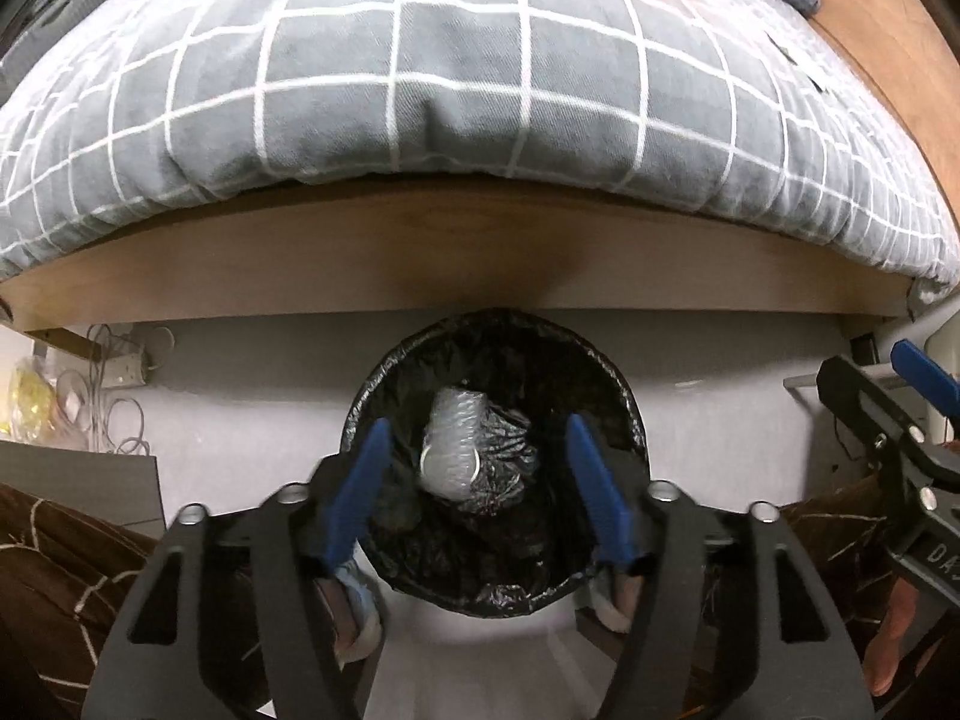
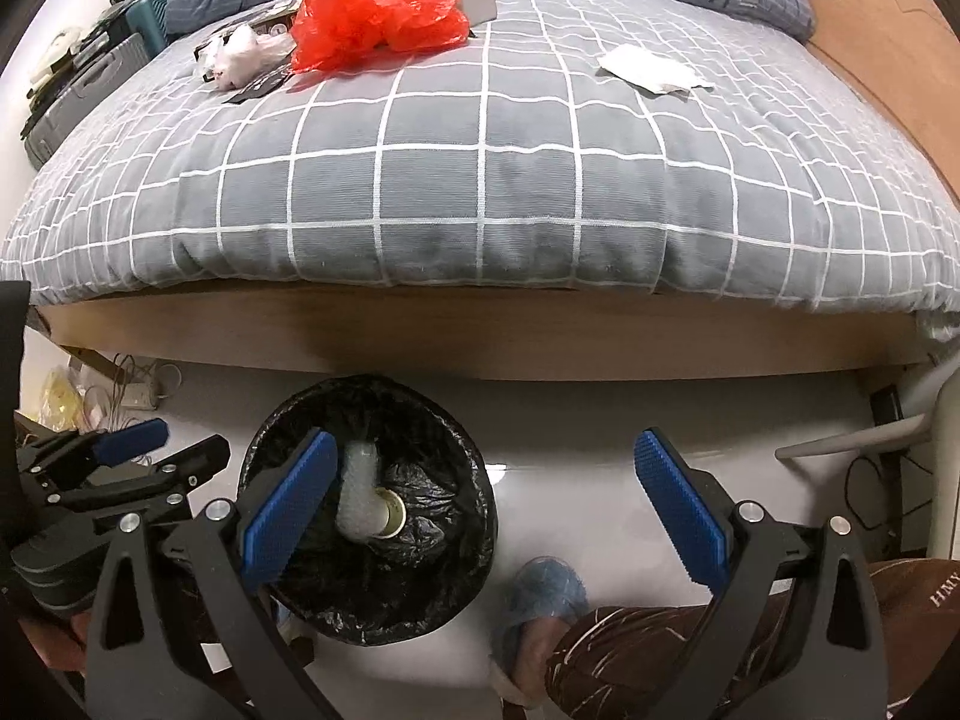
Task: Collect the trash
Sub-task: 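Move both open tools back over the trash on the bed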
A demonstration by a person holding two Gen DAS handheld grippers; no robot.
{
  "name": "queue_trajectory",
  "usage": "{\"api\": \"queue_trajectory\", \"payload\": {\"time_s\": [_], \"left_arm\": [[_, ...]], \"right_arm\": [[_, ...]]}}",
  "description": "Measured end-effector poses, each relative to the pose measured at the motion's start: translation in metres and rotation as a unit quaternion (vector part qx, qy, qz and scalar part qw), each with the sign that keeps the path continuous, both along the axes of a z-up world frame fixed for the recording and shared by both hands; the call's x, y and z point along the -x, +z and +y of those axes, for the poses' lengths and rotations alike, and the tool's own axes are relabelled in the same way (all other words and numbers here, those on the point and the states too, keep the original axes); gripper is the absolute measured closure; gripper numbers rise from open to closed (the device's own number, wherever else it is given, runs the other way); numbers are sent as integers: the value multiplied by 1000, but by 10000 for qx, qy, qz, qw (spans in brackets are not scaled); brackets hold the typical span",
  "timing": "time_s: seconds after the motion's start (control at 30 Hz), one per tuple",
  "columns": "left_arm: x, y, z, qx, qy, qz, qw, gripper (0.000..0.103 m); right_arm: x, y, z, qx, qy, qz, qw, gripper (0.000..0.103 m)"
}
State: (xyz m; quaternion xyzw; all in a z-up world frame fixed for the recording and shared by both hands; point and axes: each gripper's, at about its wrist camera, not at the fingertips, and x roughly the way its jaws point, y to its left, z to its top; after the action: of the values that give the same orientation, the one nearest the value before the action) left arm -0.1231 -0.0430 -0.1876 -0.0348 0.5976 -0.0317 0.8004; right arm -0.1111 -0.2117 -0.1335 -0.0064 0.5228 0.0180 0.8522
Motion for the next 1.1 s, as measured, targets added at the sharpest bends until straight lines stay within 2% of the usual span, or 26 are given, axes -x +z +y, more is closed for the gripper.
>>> {"api": "queue_trajectory", "payload": {"time_s": [0.1, 0.27, 0.47, 0.73, 1.1], "left_arm": [[-1, 14, 4, -53, 27, -257, 9997, 18], [-3, 35, 12, -92, 124, -581, 9982, 7], [2, 60, 20, -126, 50, -852, 9963, 6], [-1, 103, 28, -145, -3, -1293, 9915, 6], [-45, 153, 67, -227, 407, -1687, 9846, 6]], "right_arm": [[-1, 3, -3, -14, -71, -91, 9999, 7], [-2, 14, -5, -7, -145, -327, 9994, 7], [0, 30, -10, -3, -182, -505, 9986, 7], [-7, 70, -24, 68, -364, -1014, 9942, 7], [-49, 120, -60, 71, -520, -1431, 9883, 7]]}}
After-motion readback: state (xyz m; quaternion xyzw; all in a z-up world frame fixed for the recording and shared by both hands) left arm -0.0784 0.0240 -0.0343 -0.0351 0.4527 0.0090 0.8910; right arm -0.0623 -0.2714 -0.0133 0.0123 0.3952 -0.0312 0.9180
